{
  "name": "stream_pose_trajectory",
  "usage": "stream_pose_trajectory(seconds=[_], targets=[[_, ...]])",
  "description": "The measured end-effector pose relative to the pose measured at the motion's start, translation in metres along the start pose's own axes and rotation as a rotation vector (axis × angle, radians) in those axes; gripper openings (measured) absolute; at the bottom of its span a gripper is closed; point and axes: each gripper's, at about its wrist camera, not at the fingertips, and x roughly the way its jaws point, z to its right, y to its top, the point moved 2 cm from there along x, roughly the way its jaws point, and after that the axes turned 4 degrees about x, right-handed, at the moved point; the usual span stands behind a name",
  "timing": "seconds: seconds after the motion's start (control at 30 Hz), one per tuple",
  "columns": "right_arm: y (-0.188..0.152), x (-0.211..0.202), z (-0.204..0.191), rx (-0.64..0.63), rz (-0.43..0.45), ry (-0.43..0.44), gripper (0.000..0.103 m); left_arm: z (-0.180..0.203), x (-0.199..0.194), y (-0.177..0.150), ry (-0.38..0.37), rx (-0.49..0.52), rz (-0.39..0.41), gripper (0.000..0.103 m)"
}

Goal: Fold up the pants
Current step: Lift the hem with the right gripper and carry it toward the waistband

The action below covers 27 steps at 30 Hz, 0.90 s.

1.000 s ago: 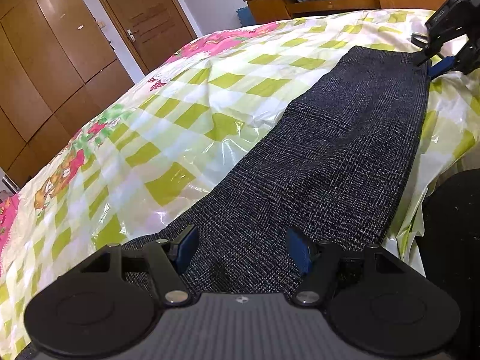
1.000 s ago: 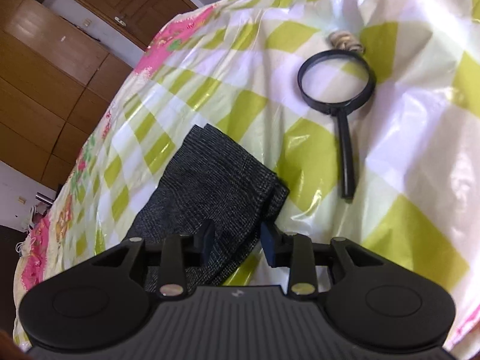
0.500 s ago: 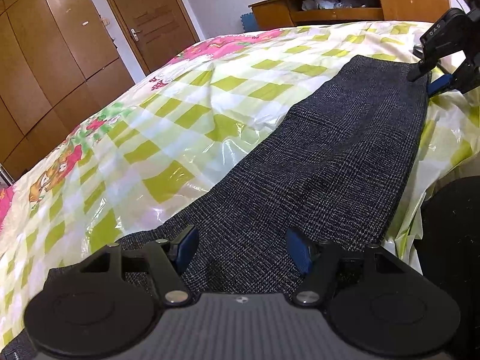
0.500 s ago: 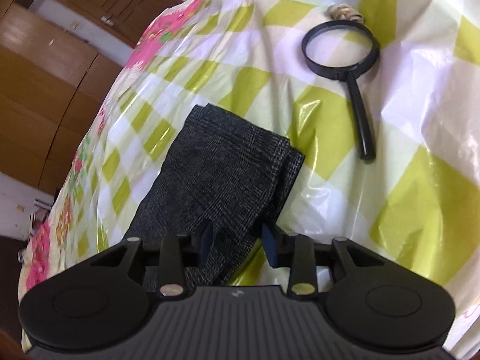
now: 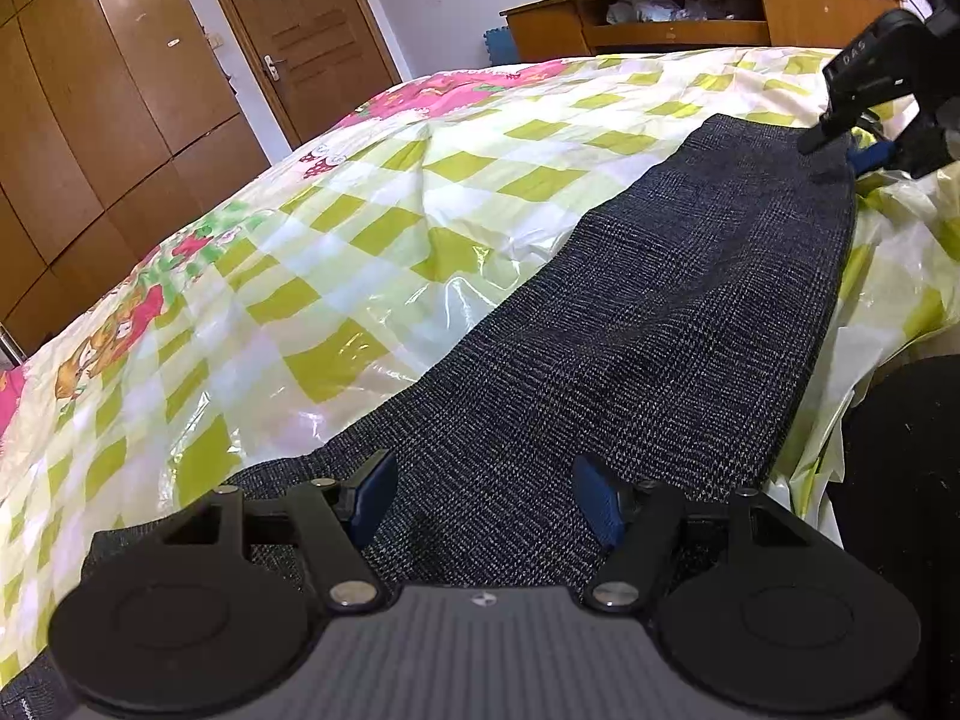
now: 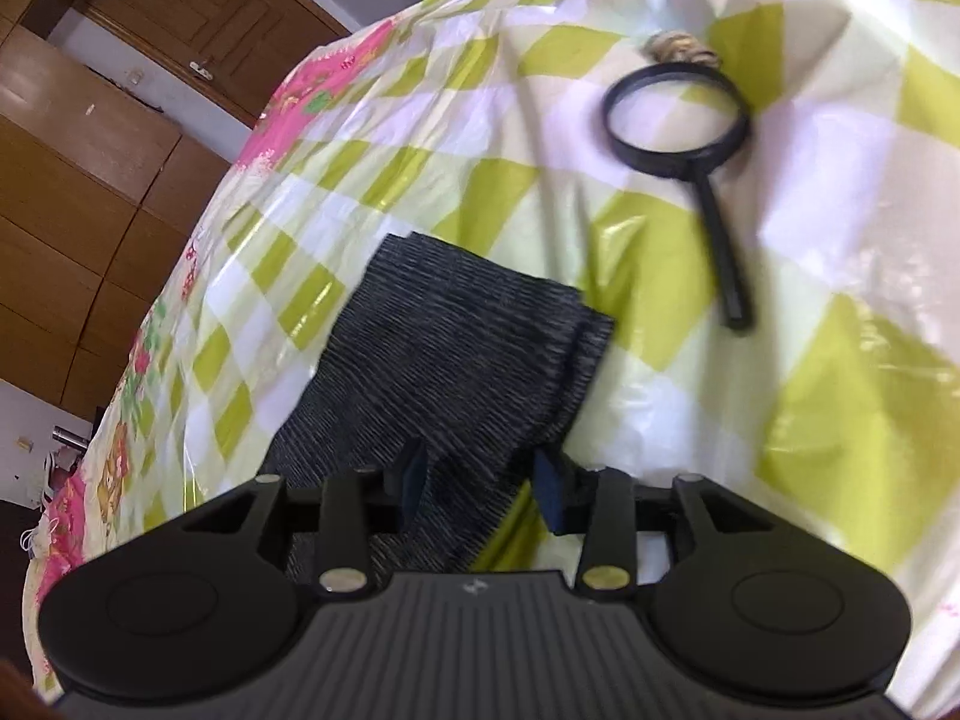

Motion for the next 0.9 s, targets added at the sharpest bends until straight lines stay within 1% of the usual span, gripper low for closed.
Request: stream_pose_trajectory(seconds=[0.07, 0.13, 0.17, 0.2, 0.23, 0.3, 0.37, 0.4, 0.43, 0.47, 0.5, 0.53, 0.57, 0.6, 0.67, 0.73, 0.77, 0.8, 0.87, 0.9], targets=[[-0.004, -0.005, -0.009, -0.039, 0.025, 0.021, 0.04, 0.0, 0.001, 0.0, 0.0, 0.004, 0.0, 0.077], [-0.006, -0.007, -0.015, -0.098, 0.061, 0.0, 0.04, 0.0, 0.001, 0.001, 0.002, 0.005, -0.001, 0.077], [-0.005, -0.001, -0.013, -0.092, 0.054, -0.016, 0.04, 0.0, 0.0, 0.001, 0.004, 0.003, -0.002, 0.077], [-0.003, 0.006, -0.006, -0.051, 0.041, -0.014, 0.039, 0.0, 0.0, 0.001, 0.006, 0.001, -0.003, 0.077], [-0.001, 0.009, -0.001, -0.011, 0.048, 0.007, 0.037, 0.001, -0.001, 0.001, 0.008, -0.001, -0.003, 0.077], [0.003, 0.01, 0.007, 0.051, 0.085, 0.061, 0.036, 0.002, -0.001, 0.0, 0.014, -0.001, -0.004, 0.077], [0.005, 0.016, 0.01, 0.083, 0.091, 0.125, 0.036, 0.002, -0.004, 0.001, 0.024, 0.004, 0.0, 0.077], [0.006, 0.022, 0.011, 0.097, 0.085, 0.142, 0.028, 0.002, -0.007, 0.002, 0.027, 0.003, 0.006, 0.077], [0.008, 0.024, 0.014, 0.12, 0.07, 0.146, 0.008, 0.001, -0.011, 0.002, 0.032, -0.005, 0.021, 0.077], [0.011, 0.022, 0.015, 0.154, 0.059, 0.182, 0.008, 0.0, -0.014, 0.003, 0.033, -0.014, 0.03, 0.077], [0.014, 0.014, 0.013, 0.16, 0.077, 0.232, 0.008, 0.0, -0.016, 0.003, 0.035, -0.029, 0.034, 0.077], [0.018, 0.002, 0.01, 0.14, 0.11, 0.273, 0.007, 0.0, -0.015, 0.003, 0.027, -0.048, 0.022, 0.078], [0.021, -0.011, 0.005, 0.112, 0.146, 0.307, 0.007, 0.001, -0.011, 0.002, 0.003, -0.056, -0.002, 0.078], [0.024, -0.02, 0.002, 0.093, 0.173, 0.318, 0.007, 0.004, -0.009, 0.001, -0.015, -0.051, -0.016, 0.078], [0.028, -0.026, 0.004, 0.084, 0.211, 0.286, 0.007, 0.011, -0.012, -0.001, -0.017, -0.019, -0.007, 0.077], [0.03, -0.018, 0.017, 0.135, 0.177, 0.237, 0.007, 0.011, -0.02, -0.002, -0.026, -0.013, 0.009, 0.077], [0.029, -0.017, 0.022, 0.168, 0.158, 0.236, 0.007, 0.009, -0.024, -0.004, -0.017, -0.022, 0.019, 0.077], [0.028, -0.022, 0.022, 0.163, 0.168, 0.243, 0.007, 0.005, -0.027, -0.006, 0.002, -0.029, 0.024, 0.078], [0.025, -0.039, 0.012, 0.103, 0.211, 0.259, 0.007, -0.006, -0.031, -0.013, 0.039, -0.049, 0.015, 0.078], [0.025, -0.044, 0.006, 0.084, 0.215, 0.265, 0.007, -0.014, -0.033, -0.018, 0.056, -0.067, 0.009, 0.078]])
